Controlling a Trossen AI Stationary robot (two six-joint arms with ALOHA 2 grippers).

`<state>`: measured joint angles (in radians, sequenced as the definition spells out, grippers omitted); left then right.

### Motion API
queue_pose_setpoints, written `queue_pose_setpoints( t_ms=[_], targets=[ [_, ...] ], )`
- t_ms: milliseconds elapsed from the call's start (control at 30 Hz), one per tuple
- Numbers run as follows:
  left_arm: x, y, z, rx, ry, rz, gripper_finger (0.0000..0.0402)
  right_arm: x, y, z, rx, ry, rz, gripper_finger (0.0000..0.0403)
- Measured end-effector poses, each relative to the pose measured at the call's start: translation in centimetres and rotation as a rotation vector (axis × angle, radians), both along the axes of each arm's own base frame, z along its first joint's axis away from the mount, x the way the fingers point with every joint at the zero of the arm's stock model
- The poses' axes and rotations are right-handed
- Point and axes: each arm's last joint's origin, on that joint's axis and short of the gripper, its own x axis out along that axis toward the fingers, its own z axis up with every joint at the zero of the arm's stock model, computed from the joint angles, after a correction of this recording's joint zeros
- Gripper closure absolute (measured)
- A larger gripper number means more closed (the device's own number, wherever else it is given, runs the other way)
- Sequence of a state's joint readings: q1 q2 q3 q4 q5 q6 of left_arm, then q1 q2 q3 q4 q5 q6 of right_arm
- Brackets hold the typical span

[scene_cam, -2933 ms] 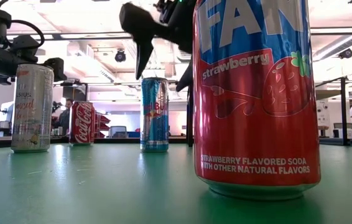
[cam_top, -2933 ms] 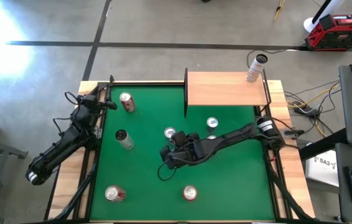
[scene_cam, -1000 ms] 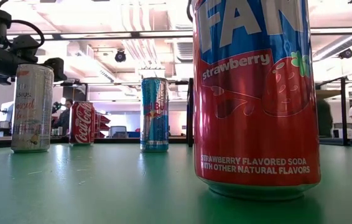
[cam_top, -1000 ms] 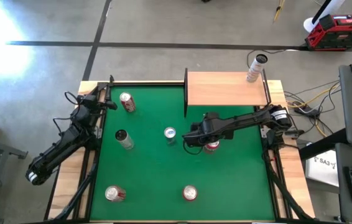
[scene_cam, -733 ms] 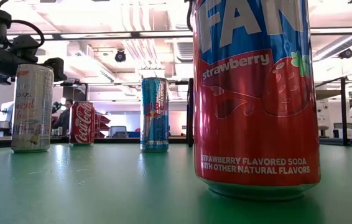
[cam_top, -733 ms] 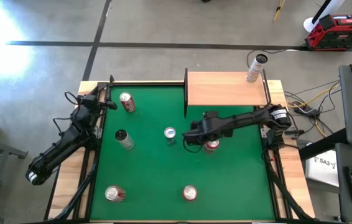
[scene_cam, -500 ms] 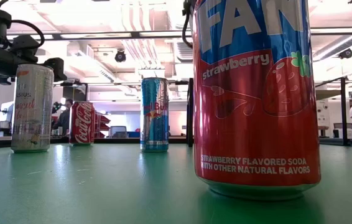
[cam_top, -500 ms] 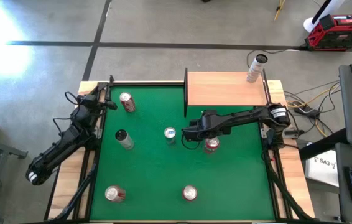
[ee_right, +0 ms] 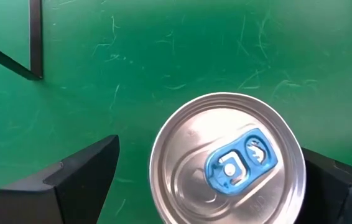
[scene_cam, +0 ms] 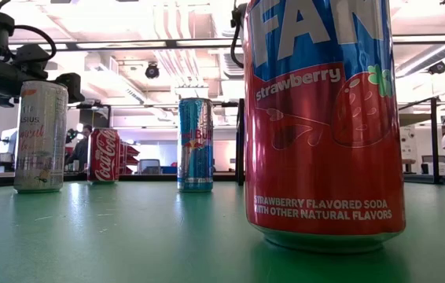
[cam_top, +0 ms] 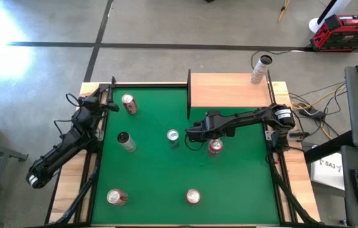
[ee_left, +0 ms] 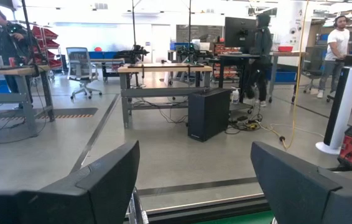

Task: Place canned beverage on shelf
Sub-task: Put the top blue soda can on the shelf

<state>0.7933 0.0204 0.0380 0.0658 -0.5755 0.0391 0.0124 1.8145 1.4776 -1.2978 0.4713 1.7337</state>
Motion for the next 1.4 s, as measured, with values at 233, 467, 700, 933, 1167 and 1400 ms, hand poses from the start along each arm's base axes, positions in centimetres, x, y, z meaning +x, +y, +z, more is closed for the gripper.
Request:
queue_pose_setpoints(
  t_ms=[233, 467, 700, 933, 1167, 1400],
  targets=[
    [0.0, 0.0, 0.0, 0.000, 0.000, 0.000, 0.0108, -0.3, 0.0, -0.3, 0.003, 0.027, 0.027, 0.0026],
    [0.0, 0.0, 0.0, 0.000, 0.000, 0.000, 0.0108, -0.5, 0.4, 0.0, -0.033, 0.021, 0.090, 0.0026],
    [0.0, 0.0, 0.0, 0.000, 0.000, 0.000, 0.0108, -1.4, 1.3, 0.0, -0.085, -0.052, 0.140, 0.0026],
    [0.0, 0.0, 0.0, 0.001, 0.000, 0.000, 0.0108, -3.5, 1.8, -0.7, -0.094, -0.154, 0.147, 0.0026],
    [0.0, 0.0, 0.0, 0.000, 0.000, 0.000, 0.0108, -4.5, 2.0, -0.9, -0.093, -0.192, 0.154, 0.0026],
    [0.0, 0.0, 0.0, 0.000, 0.000, 0.000, 0.0108, -4.4, 2.2, -1.1, -0.093, -0.185, 0.164, 0.0026]
  ],
)
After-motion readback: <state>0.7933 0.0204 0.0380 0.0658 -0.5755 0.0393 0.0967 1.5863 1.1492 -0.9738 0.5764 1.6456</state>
